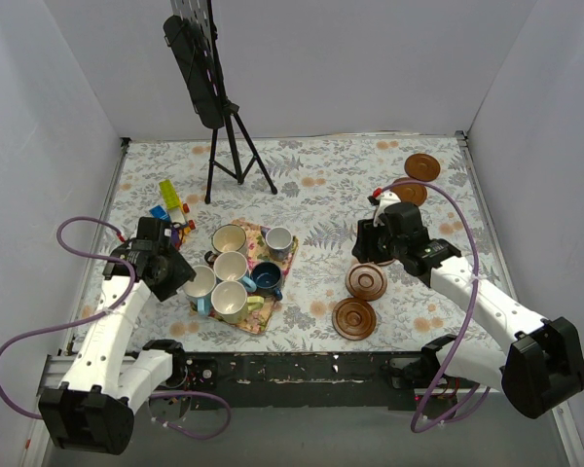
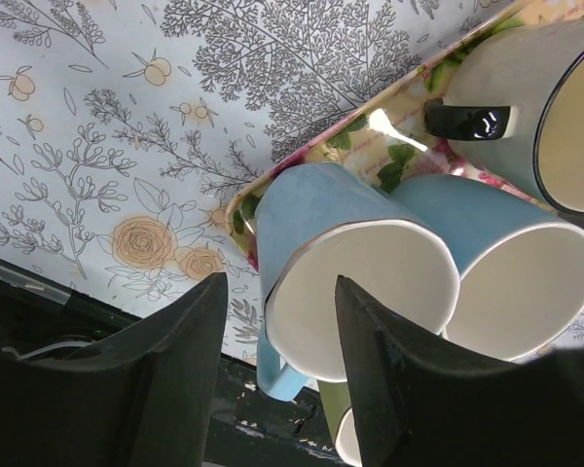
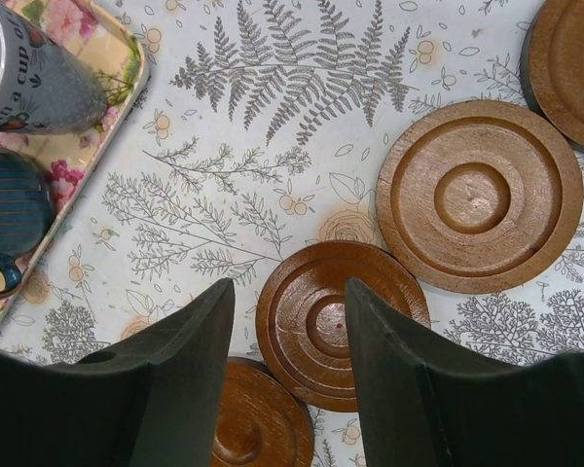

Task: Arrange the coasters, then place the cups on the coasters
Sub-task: Pick up the cup from the tray, then place the cup on the coaster.

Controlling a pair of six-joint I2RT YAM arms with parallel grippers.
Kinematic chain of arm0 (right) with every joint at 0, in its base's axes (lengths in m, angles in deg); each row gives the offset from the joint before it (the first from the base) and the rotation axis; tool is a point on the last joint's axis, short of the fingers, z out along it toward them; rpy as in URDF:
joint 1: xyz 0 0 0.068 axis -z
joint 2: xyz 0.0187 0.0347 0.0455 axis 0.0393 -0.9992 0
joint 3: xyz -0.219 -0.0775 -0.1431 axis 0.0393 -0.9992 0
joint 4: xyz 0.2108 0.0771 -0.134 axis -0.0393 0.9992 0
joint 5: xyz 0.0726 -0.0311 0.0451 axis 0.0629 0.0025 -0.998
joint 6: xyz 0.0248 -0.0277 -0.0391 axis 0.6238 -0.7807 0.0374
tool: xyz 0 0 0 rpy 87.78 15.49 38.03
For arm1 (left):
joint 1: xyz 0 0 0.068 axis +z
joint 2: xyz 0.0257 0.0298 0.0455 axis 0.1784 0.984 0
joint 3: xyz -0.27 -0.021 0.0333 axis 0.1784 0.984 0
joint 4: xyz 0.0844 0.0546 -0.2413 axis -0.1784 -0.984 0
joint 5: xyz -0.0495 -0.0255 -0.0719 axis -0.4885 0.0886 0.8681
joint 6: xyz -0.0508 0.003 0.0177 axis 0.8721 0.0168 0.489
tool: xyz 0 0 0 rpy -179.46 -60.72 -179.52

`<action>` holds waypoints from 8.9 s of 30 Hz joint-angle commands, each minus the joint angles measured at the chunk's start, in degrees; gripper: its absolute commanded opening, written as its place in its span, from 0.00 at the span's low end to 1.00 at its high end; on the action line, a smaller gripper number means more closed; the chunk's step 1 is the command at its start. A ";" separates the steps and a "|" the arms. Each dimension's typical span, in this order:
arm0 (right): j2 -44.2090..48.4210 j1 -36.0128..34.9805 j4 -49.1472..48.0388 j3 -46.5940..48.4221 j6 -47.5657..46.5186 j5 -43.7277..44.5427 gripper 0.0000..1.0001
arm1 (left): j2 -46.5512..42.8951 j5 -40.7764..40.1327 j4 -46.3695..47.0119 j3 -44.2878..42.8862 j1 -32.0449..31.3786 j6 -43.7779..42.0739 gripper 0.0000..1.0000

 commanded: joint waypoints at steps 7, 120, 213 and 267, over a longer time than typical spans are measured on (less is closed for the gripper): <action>1.18 -0.23 -2.06 -0.75 -0.46 -0.39 0.56 | 1.10 1.18 4.11 2.63 -0.30 0.22 0.41; -21.49 -41.62 -4.25 28.25 -4.32 43.73 0.46 | 17.10 -16.58 17.55 -25.67 -36.78 33.53 0.00; -40.64 32.82 -12.16 50.22 -23.21 -0.57 0.01 | 16.84 5.48 68.70 -3.70 -27.02 -35.02 0.98; -59.81 36.34 -7.77 63.41 -30.35 -6.80 0.01 | 19.65 1.17 68.53 -3.08 -27.02 -33.62 0.98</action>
